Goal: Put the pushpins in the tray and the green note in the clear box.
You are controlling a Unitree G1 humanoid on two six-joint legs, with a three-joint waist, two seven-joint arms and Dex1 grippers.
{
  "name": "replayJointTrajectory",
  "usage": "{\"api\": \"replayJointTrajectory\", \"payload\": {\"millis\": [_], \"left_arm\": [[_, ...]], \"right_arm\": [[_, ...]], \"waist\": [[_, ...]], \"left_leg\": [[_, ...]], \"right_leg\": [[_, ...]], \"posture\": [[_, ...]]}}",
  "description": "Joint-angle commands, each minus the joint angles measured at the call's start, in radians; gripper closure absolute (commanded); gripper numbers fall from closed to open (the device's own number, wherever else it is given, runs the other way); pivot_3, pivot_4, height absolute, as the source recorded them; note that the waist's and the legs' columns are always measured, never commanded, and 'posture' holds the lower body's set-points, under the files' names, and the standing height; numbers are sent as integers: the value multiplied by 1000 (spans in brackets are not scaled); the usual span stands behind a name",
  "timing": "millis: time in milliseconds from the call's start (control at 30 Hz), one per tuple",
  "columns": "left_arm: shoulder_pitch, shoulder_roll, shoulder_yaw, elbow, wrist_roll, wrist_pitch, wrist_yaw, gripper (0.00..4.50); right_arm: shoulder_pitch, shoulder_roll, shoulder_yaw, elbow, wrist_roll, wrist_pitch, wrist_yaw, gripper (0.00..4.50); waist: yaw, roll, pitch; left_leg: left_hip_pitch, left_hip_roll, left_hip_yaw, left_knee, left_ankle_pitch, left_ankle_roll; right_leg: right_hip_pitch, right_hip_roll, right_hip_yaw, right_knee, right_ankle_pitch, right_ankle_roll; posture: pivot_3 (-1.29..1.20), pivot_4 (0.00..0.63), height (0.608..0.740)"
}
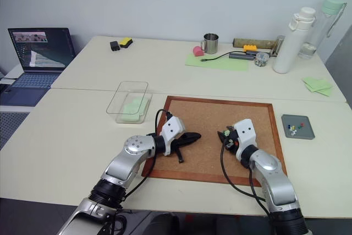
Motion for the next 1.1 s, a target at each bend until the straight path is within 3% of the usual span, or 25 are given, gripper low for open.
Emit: {"api": "replayJointTrajectory", "payload": {"millis": [33, 67, 100, 200, 500, 1100], "left_arm": [[15, 6, -12, 9, 10, 16, 1, 4500], [15, 6, -12, 8, 10, 16, 1, 4500], [15, 5, -12, 9, 10, 16, 2, 4500], [15, 5, -12, 9, 10, 16, 1, 4500], [11, 1, -16, 16, 9, 12, -2, 4500], [9, -2, -13, 16, 10, 16, 5, 4500]], "right_arm": [[12, -1, -14, -30, -11, -53, -12, 2374], [13, -1, -15, -32, -16, -61, -15, 2374], [16, -1, -16, -36, -16, -64, -15, 2092], [27, -2, -23, -50, -4, -64, -8, 2092], [23, -6, -33, -42, -17, -68, -20, 3851], [-22, -2, 4, -3, -27, -62, -1, 3851]], "waist": [[0, 0, 0], [0, 0, 0], [0, 0, 0], [0, 0, 0], [0, 0, 0], [0, 0, 0]], "left_leg": [[0, 0, 0, 0, 0, 0], [0, 0, 0, 0, 0, 0], [0, 0, 0, 0, 0, 0], [0, 0, 0, 0, 0, 0], [0, 0, 0, 0, 0, 0], [0, 0, 0, 0, 0, 0]], "right_leg": [[0, 0, 0, 0, 0, 0], [0, 0, 0, 0, 0, 0], [0, 0, 0, 0, 0, 0], [0, 0, 0, 0, 0, 0], [0, 0, 0, 0, 0, 0], [0, 0, 0, 0, 0, 0]], "posture": [[0, 150, 740], [0, 150, 740], [0, 150, 740], [0, 150, 740], [0, 150, 740], [0, 150, 740]]}}
